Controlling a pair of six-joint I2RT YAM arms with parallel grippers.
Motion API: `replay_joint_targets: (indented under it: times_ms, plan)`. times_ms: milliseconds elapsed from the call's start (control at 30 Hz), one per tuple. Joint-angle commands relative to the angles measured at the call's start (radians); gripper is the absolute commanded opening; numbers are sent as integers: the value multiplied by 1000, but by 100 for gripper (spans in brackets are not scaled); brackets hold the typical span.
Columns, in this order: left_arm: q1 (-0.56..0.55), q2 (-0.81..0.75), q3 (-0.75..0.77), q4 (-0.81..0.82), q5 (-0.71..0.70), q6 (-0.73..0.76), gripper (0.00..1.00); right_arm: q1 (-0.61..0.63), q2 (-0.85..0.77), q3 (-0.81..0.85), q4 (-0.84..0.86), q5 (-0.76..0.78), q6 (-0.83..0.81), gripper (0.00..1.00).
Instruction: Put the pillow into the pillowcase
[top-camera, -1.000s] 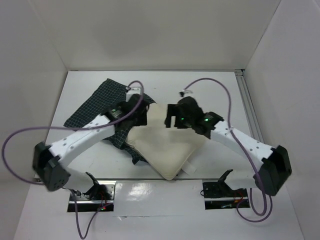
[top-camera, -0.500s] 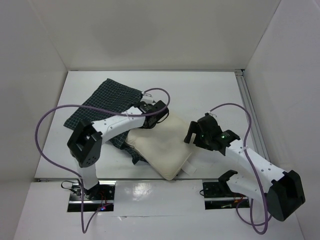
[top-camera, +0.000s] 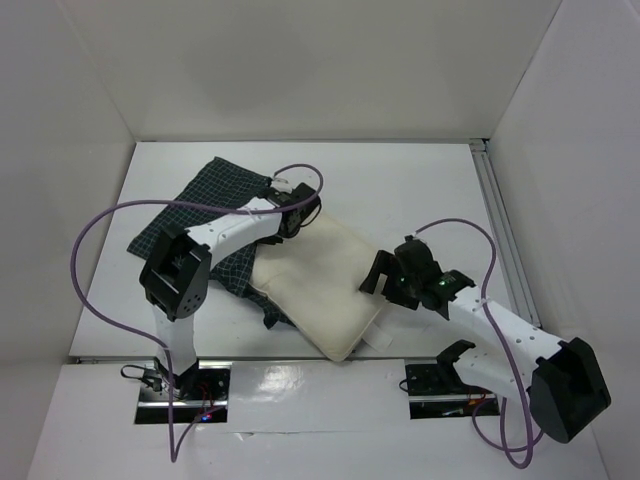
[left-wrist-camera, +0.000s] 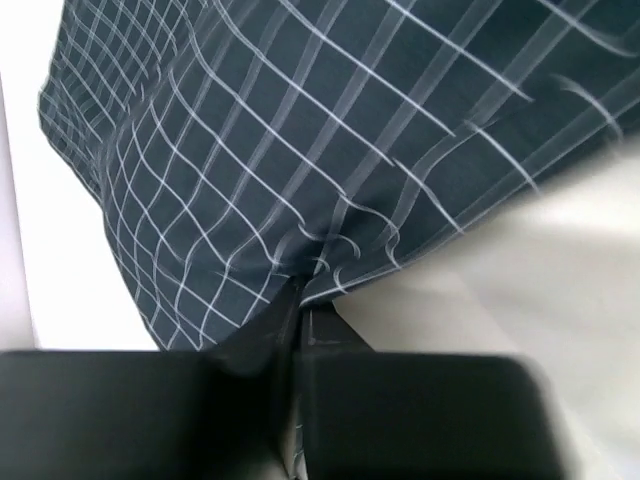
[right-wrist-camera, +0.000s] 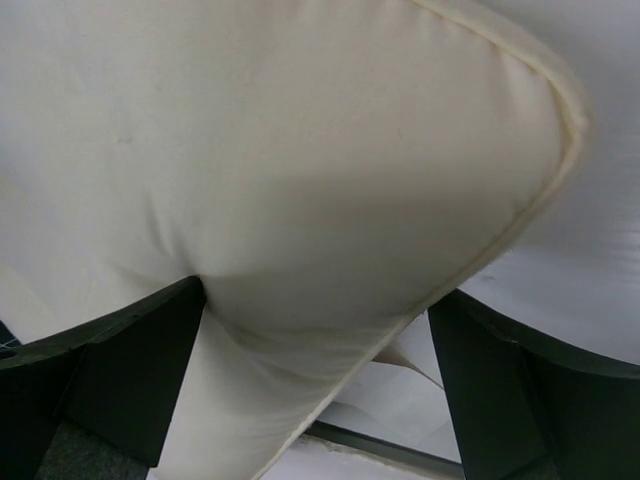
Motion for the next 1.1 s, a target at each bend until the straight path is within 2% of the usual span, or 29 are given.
replay_joint_targets:
  times_ms: [0, 67, 133, 167, 200, 233, 267, 300, 333, 400, 467, 533, 600, 800, 833, 867, 933, 1000, 1033, 1067]
  plan:
    - [24, 21, 43, 5, 43, 40, 2, 38, 38, -67, 130, -93, 21, 100]
    - [12, 21, 52, 25, 104, 75, 0, 61, 38, -82, 199, -102, 30, 98]
    - [-22, 7, 62, 51, 159, 106, 0, 72, 38, -82, 300, -93, 30, 72]
    - [-72, -7, 63, 65, 191, 145, 0, 72, 38, -67, 350, -93, 21, 57]
    - [-97, -24, 79, 86, 295, 175, 0, 72, 55, -42, 424, -93, 4, 37]
    - [-123, -45, 93, 112, 296, 211, 0, 59, 73, -1, 435, -109, -25, 21]
    - [-172, -91, 133, 143, 402, 231, 0, 59, 119, 140, 409, -110, -84, 0]
    - [-193, -117, 160, 152, 509, 260, 0, 59, 139, 222, 329, -110, -120, 0]
    - [-210, -143, 188, 165, 511, 274, 0, 59, 150, 298, 285, -110, -151, 0]
    - [-233, -227, 250, 209, 674, 284, 0, 102, 114, 442, 231, -81, -194, 0]
    - [-234, -278, 222, 260, 748, 284, 0, 139, 53, 463, 191, -45, -176, 0]
    - [-201, -294, 199, 271, 748, 252, 0, 185, 26, 420, 182, -30, -151, 0]
    - [-135, -271, 172, 254, 748, 215, 0, 210, 17, 290, 219, -10, -107, 0]
    - [-69, -226, 107, 191, 624, 121, 0, 266, 35, 62, 311, 13, -42, 0]
    - [-60, -226, 107, 173, 606, 121, 3, 266, 35, 50, 311, 25, -42, 0]
    - [-60, -226, 127, 136, 560, 121, 13, 277, 35, 36, 311, 25, -42, 0]
    - [-60, -226, 161, 97, 497, 121, 41, 291, 14, -2, 322, 12, -51, 0]
    - [-60, -213, 214, 74, 425, 146, 81, 302, 14, -11, 331, -11, -63, 0]
    - [-60, -176, 234, 74, 405, 173, 92, 302, 14, -22, 331, -37, -80, 0]
    - [-60, -154, 259, 62, 405, 190, 94, 302, 14, -22, 331, -50, -89, 0]
